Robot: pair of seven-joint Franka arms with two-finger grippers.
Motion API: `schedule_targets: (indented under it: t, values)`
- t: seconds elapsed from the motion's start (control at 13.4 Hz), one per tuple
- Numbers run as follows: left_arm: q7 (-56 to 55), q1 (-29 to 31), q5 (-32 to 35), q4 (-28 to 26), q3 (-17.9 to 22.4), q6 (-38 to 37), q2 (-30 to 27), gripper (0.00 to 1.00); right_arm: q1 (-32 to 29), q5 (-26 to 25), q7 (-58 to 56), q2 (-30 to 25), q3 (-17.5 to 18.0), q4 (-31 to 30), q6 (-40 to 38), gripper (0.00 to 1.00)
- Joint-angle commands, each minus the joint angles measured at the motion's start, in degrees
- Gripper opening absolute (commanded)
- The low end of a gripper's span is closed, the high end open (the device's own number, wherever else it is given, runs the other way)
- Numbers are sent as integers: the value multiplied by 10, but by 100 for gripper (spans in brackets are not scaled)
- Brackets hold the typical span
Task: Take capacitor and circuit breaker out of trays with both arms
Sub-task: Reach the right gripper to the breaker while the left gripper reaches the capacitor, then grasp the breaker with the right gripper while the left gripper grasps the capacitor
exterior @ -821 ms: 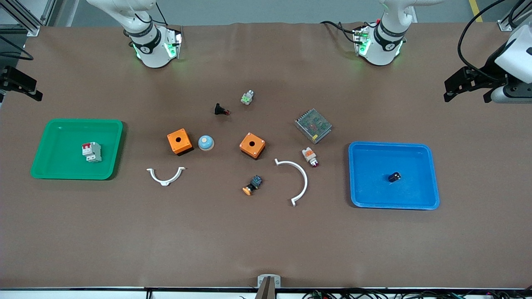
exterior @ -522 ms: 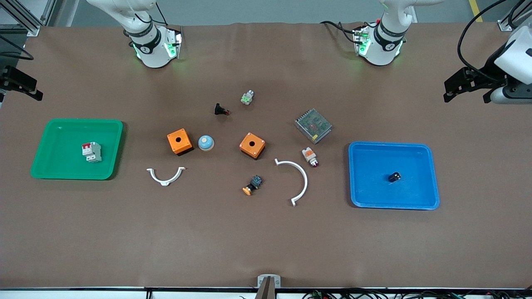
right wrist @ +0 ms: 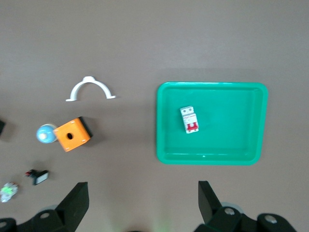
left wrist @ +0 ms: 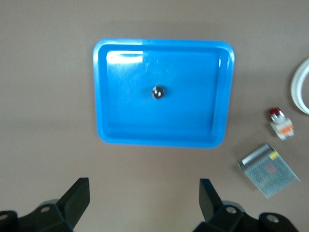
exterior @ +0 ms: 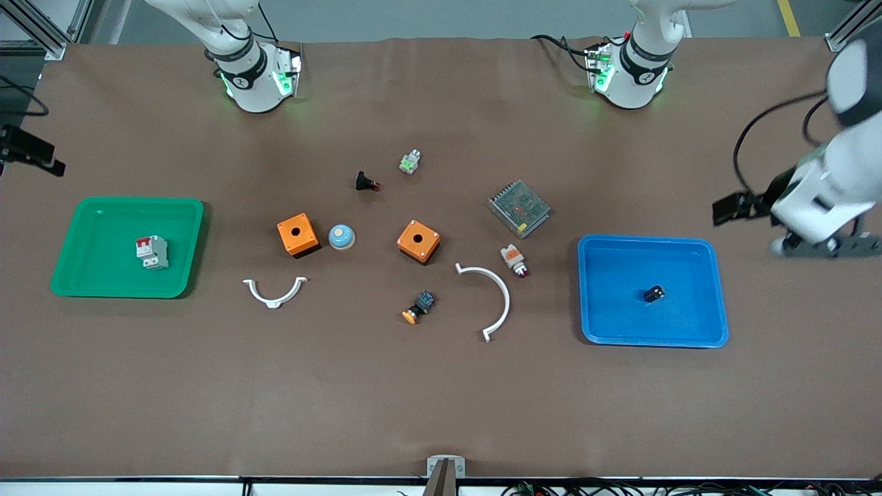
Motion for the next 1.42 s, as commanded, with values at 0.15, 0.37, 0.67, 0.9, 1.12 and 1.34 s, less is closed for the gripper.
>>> schedule_targets:
  t: [0.15, 0.37, 0.67, 0.9, 1.12, 1.34]
  values:
    - [0, 14, 10, -112, -3, 206, 63, 100, -38, -1, -36, 111, 6, -16, 87, 100]
    - [-2, 13, 9, -140, -3, 300, 120, 94, -25, -6, -56, 151, 8, -102, 206, 100]
    - [-2, 14, 9, -146, -3, 363, 175, 83, -28, -37, -135, 178, 6, -192, 309, 100]
    - [-1, 14, 9, -147, -3, 384, 200, 73, -36, -88, -136, 203, 6, -215, 358, 100]
    - [-2, 14, 9, -147, -3, 384, 211, 63, -63, -120, -138, 216, 6, -276, 454, 100]
    - [-2, 13, 9, -147, -3, 384, 212, 42, -88, -133, -151, 228, 6, -316, 524, 100]
